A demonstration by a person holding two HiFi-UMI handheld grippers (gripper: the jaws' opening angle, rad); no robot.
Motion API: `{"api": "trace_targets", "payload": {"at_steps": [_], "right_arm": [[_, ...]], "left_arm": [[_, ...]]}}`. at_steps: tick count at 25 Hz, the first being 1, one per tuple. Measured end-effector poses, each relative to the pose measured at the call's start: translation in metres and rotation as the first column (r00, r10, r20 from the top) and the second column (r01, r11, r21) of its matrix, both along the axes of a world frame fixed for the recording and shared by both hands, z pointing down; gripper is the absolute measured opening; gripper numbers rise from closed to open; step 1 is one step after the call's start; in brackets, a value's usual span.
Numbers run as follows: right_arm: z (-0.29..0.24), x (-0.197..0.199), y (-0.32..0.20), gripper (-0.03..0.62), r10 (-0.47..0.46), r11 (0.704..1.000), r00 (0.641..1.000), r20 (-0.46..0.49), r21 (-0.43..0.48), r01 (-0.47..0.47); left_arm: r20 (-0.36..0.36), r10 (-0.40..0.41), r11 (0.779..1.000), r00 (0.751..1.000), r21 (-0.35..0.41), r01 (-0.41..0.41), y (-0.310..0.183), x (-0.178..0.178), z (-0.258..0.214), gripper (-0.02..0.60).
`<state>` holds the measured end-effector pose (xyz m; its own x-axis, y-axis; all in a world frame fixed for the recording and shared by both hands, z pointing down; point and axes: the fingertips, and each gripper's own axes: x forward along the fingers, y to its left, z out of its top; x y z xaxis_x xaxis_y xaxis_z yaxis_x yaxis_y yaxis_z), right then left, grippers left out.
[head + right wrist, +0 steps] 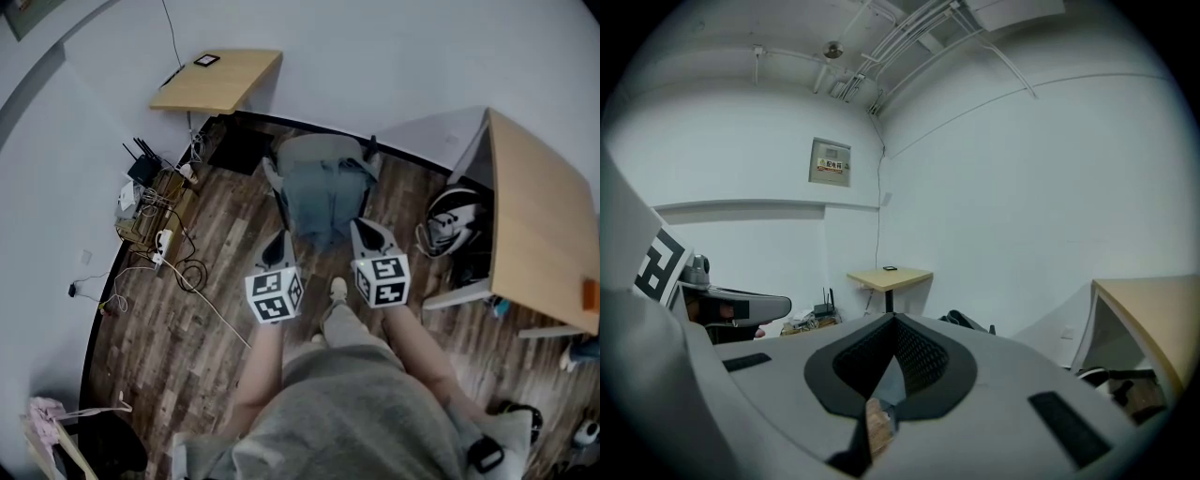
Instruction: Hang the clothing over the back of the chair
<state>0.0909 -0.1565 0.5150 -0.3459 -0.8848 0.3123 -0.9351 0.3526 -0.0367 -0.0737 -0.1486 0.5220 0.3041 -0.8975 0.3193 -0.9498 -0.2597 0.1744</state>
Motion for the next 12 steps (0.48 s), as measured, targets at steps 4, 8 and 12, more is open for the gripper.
{"api": "trace_targets", "payload": {"at_steps": [4, 8, 12], "right_arm": [[-0.0030, -0.0027, 0.0060, -0.002, 0.006, 1.000, 1.000, 0.000, 0.009, -0.006], [-0.0032, -0.0013, 0.0084, -0.003, 0.021, 1.000, 1.000, 0.001, 0.009, -0.021], [-0.0031, 0.0007, 0.0070, -0.003, 0.031, 0.999, 0.999, -0.004, 0.013, -0.031]], "left_arm": [[0.006, 0.001, 1.000, 1.000, -0.002, -0.001, 0.0060, -0.0037, 0.0006, -0.002], [0.004, 0.005, 1.000, 1.000, 0.004, -0.005, 0.0063, -0.0047, -0.0028, -0.002], [-0.010, 0.012, 1.000, 1.000, 0.002, -0.012, 0.0021, -0.0035, -0.0033, -0.002]]}}
